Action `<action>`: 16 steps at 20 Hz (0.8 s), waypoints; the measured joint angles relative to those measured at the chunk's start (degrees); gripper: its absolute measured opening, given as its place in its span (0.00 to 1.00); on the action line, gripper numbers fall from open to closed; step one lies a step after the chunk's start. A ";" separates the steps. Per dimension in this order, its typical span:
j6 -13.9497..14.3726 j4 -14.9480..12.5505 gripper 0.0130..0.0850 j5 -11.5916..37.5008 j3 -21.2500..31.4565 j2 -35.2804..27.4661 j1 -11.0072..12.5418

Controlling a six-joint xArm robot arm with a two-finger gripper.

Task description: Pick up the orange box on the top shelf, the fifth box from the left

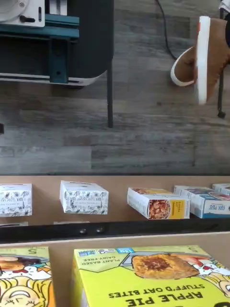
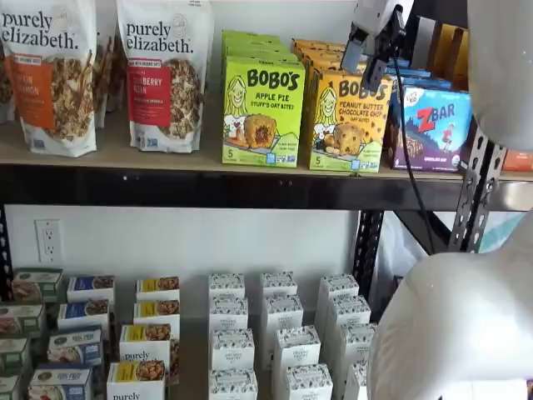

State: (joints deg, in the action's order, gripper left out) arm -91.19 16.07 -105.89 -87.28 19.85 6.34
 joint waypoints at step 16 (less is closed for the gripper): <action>-2.33 -2.67 1.00 12.27 2.87 1.32 0.96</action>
State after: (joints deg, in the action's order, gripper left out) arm -93.52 13.40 -93.63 -84.41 21.16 7.30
